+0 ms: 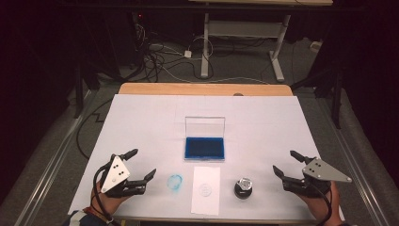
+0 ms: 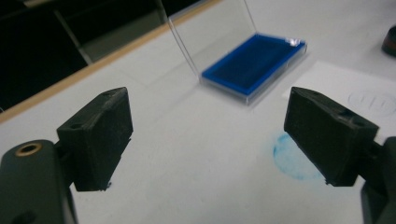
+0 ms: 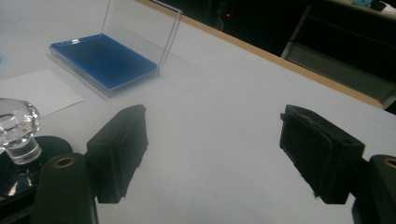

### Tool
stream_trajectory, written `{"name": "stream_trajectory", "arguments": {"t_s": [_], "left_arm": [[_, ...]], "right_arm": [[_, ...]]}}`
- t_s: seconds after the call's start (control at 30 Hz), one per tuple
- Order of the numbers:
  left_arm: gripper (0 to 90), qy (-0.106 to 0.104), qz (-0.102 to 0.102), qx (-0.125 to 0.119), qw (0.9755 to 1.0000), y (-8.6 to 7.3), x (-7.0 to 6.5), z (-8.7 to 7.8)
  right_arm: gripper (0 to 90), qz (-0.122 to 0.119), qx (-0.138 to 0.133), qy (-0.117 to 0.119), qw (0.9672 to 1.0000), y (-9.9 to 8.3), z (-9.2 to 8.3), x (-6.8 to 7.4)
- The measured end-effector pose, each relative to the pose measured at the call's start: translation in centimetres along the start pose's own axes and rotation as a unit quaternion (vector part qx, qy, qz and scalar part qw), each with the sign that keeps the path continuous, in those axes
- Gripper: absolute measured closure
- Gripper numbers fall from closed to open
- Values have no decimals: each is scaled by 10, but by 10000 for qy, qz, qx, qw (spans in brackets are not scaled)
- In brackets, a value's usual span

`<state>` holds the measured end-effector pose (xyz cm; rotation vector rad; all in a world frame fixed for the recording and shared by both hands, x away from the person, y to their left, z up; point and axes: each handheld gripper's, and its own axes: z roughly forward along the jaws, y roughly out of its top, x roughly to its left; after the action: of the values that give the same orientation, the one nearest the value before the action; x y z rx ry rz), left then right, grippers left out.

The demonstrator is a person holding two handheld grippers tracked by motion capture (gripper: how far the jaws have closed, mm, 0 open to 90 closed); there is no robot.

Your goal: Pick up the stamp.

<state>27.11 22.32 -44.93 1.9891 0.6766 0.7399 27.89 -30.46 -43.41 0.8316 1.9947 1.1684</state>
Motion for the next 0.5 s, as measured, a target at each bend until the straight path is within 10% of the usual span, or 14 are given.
{"name": "stream_trajectory", "arguments": {"t_s": [0.5], "left_arm": [[157, -126, 53, 231, 9996, -12, 5, 0]], "right_arm": [[270, -54, 247, 352, 9991, 6, 4, 4]]}}
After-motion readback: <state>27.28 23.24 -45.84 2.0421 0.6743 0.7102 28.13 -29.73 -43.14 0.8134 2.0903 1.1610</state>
